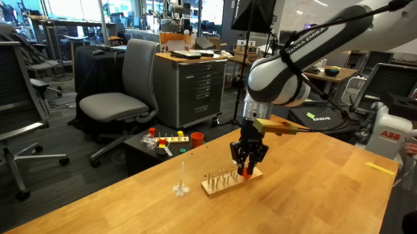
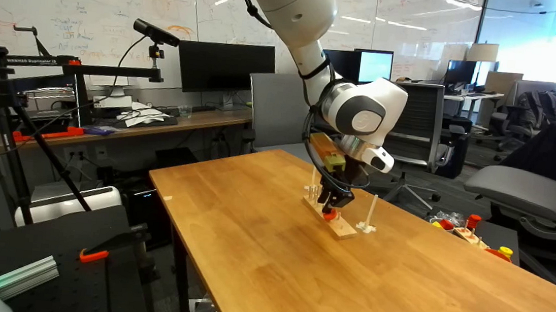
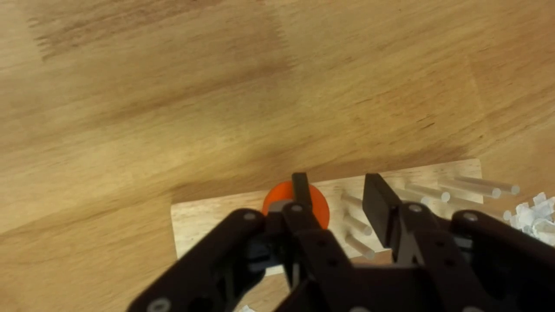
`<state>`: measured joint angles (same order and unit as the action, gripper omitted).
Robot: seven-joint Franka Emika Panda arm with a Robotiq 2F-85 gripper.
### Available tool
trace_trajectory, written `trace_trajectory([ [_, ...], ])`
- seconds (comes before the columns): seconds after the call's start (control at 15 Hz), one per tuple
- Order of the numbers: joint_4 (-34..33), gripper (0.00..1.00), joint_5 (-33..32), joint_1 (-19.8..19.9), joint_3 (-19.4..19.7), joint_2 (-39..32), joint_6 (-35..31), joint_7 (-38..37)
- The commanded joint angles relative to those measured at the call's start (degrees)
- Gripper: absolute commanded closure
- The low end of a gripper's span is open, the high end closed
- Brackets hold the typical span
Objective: Put the orange ring on the wooden board
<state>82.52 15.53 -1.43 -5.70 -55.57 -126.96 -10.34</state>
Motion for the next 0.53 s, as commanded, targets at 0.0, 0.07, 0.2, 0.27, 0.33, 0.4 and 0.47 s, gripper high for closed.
trace_trajectory([
  [0.0,-0.3,0.86,1.5,1.2,-1.0,0.5,1.0,1.5],
  [0.07,-0.3,0.86,1.5,1.2,-1.0,0.4,1.0,1.5],
  [0.2,-0.5,0.86,1.4,1.2,-1.0,0.4,1.1,1.5],
  [0.27,-0.6,0.86,1.3,1.1,-0.9,0.4,1.1,1.4],
  [0.33,-0.7,0.86,1.3,1.0,-0.9,0.4,1.1,1.4],
  [0.4,-0.8,0.86,1.1,0.9,-0.9,0.4,1.2,1.4],
  [0.47,-0.9,0.86,1.1,0.9,-0.9,0.3,1.2,1.4],
])
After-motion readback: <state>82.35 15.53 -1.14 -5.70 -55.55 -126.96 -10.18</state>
